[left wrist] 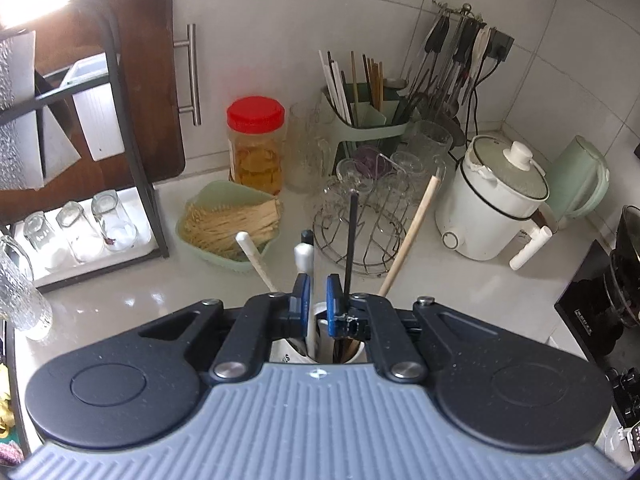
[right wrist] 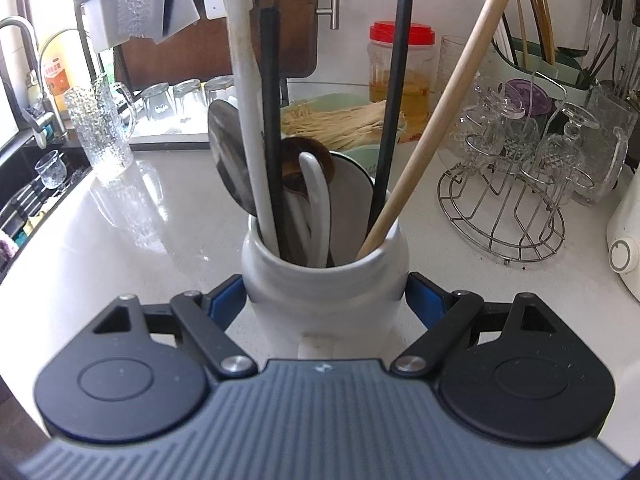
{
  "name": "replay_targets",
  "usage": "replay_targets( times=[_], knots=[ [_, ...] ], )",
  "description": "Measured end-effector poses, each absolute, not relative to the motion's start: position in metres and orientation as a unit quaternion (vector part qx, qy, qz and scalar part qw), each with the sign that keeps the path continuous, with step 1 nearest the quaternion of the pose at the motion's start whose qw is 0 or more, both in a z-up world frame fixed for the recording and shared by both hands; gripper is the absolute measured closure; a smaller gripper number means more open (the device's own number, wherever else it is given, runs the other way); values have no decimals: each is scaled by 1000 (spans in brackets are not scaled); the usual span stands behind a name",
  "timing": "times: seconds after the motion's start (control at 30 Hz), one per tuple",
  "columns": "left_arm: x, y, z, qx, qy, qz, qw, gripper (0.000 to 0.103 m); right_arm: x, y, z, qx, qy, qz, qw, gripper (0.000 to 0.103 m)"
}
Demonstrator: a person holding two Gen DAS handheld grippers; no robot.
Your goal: Organize utensils
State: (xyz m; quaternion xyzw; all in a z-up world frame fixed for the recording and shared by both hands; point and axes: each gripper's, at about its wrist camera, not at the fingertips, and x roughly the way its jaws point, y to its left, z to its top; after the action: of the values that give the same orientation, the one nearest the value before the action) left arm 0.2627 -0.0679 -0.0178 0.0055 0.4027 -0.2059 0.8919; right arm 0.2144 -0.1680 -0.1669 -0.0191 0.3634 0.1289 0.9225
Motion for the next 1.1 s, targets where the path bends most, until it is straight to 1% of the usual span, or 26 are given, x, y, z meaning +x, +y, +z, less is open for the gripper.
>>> replay_targets(
  times=[0.03, 0.07, 0.13, 0.17, 0.2, 0.23, 0.27, 0.37, 0.67, 0.9, 1.1],
  knots=[
    [262, -66, -15, 3, 400, -206, 893, 79, 215, -170, -167, -14, 364, 129, 922, 15],
    [261, -63, -12, 2, 395, -205, 895, 62, 215, -171, -166, -9, 365, 130, 922, 15],
    [258, -58, -6, 2, 383, -201, 902, 45, 215, -173, -166, -3, 365, 131, 922, 15],
    [256, -55, -3, 4, 377, -199, 905, 39, 214, -175, -165, 4, 362, 133, 922, 8],
    [255, -51, -1, 5, 372, -195, 907, 36, 214, -176, -163, 14, 358, 136, 924, 3],
    [254, -48, 1, 6, 370, -191, 909, 31, 213, -177, -161, 21, 354, 136, 925, 0],
    [252, -44, 4, 7, 368, -185, 911, 25, 213, -177, -160, 24, 352, 135, 926, 0],
    [249, -29, 9, 5, 361, -173, 916, 15, 211, -175, -153, 21, 344, 123, 931, 0],
    [238, 14, 28, -20, 353, -154, 923, 6, 192, -180, -106, 37, 312, 96, 944, 0],
    [216, 29, 49, -12, 341, -134, 931, 5, 166, -195, -45, 49, 271, 67, 959, 0],
    [174, 26, 61, -26, 311, -93, 945, 2, 132, -213, -7, 44, 233, 78, 968, 0]
  ],
)
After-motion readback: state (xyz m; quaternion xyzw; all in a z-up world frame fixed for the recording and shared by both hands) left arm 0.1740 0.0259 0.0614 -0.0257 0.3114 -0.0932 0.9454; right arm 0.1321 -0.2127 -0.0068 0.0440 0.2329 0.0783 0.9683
